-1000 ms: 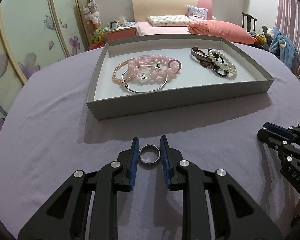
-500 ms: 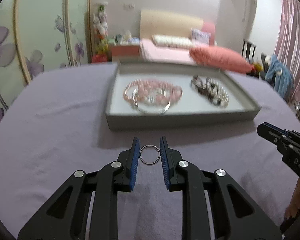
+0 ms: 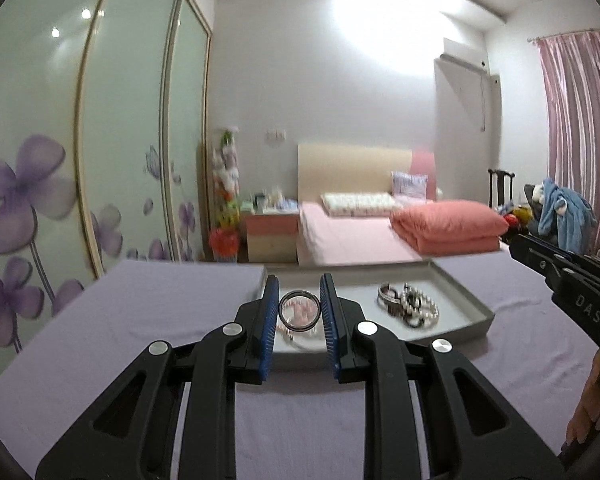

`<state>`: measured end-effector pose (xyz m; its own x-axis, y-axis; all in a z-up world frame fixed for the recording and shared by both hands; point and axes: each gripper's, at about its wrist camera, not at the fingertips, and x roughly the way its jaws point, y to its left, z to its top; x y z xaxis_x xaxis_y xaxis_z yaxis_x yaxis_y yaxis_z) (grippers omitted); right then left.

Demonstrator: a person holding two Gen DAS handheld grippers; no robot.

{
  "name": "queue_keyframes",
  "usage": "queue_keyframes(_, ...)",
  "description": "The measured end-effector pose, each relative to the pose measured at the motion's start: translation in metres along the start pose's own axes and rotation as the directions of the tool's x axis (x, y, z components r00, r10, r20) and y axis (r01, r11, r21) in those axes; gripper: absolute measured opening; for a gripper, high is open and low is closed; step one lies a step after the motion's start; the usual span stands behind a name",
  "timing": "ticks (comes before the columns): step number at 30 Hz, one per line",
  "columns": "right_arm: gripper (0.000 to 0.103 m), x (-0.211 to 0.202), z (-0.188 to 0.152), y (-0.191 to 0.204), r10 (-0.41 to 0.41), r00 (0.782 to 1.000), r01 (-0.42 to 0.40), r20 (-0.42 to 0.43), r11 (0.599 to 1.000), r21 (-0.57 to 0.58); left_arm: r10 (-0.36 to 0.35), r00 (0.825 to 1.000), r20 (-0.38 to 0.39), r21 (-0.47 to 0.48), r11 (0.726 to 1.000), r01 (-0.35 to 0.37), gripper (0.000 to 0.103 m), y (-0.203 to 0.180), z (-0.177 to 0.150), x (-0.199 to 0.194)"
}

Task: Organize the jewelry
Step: 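Carry the silver ring and pearl earring into the grey tray and open both tools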

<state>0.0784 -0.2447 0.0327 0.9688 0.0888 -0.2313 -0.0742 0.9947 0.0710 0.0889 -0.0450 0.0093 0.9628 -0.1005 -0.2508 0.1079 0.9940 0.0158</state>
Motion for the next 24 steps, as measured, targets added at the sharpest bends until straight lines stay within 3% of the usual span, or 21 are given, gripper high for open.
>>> queue_keyframes(7, 0.014, 0.005, 0.005, 0.004, -0.025, 0.999, 0.025, 0.047, 1.0, -0.012, 0.003, 0.999, 0.041, 0.012, 1.0, -0.004, 0.022, -0.009, 0.003, 0.001)
queue_keyframes(24, 0.014, 0.021, 0.002, 0.009, -0.071, 0.996, 0.072, 0.05, 0.997, -0.014, 0.005, 1.0, 0.019, -0.003, 1.0, -0.004, 0.022, -0.006, 0.001, 0.011)
